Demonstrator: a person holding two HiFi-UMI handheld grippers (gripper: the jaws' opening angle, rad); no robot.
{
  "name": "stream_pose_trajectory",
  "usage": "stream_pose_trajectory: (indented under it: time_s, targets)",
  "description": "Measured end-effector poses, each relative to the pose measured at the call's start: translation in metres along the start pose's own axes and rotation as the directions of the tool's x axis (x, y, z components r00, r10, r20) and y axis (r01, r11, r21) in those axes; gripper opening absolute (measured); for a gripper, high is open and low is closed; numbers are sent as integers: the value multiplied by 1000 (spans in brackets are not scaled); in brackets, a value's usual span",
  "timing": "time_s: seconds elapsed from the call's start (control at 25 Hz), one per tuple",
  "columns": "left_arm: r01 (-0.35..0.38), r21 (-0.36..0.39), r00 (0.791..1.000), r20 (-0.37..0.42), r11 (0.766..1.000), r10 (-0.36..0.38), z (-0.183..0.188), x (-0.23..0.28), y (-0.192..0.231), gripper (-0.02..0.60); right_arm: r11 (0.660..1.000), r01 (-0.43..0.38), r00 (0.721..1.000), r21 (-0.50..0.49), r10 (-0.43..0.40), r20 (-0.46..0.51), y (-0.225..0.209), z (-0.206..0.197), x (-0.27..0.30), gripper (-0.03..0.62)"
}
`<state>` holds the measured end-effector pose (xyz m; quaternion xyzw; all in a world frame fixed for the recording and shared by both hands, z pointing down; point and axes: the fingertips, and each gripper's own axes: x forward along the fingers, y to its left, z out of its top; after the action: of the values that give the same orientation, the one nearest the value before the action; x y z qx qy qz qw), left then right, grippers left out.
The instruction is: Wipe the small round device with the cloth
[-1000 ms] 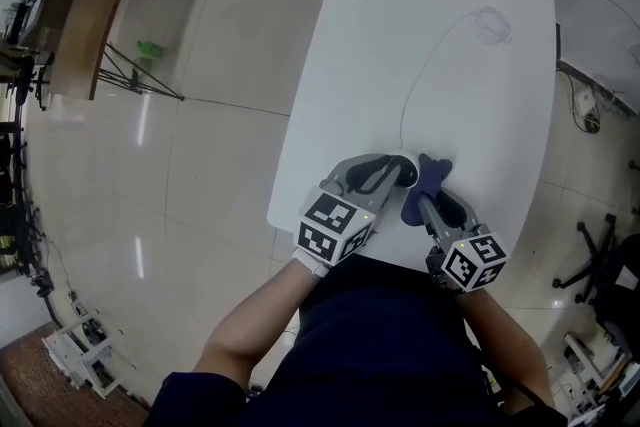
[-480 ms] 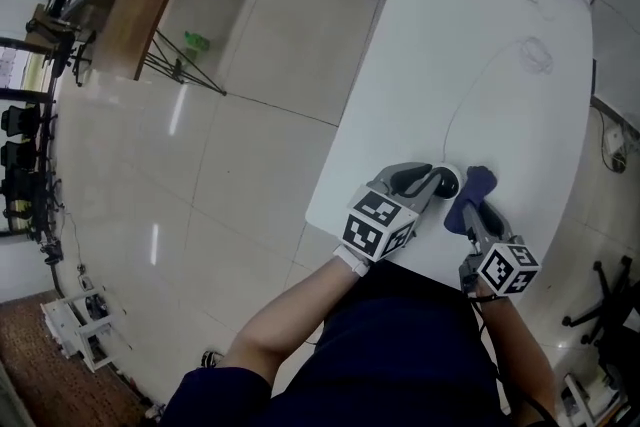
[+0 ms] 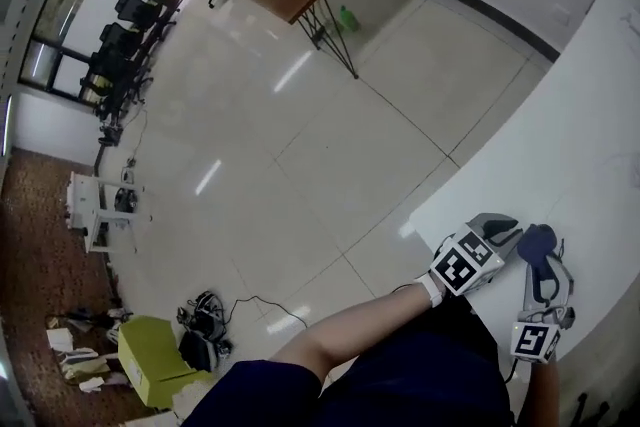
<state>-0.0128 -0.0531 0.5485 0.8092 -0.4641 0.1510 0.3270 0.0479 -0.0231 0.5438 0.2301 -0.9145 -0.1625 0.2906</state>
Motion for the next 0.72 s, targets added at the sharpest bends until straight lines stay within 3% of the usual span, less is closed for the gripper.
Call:
stream_pose_trajectory:
  time_s: [0.12,0.2,0.28,0.48,0.6,0.72]
  targets:
    - [-56,-26,998,24,998,57,-9,-29,4,60,986,-56,997,-155,48,-54,22,5,-3,110]
    - [-83,-46,996,36,995,85,-18,-42,7,60,976,-94,993,-198,78,-86,38,1,-1,110]
    - [-103,-61,993,46,993,105,-30,-52,11,60,976,-115,989,-184,95,-113,54,-10,2,110]
    - [-117,-68,990,75,991,122,-63,-81,19,60,985,-81,988,-150,59,-145,97,-30,23,110]
    - [-105,-73,992,57,992,110,-48,-92,16,60,984,-111,979,-137,84,-185,102,-24,36,110]
    - [-69,-87,997,35,994,72,-38,-77,8,60,982,-154,953,-113,117,-278,91,-38,35,110]
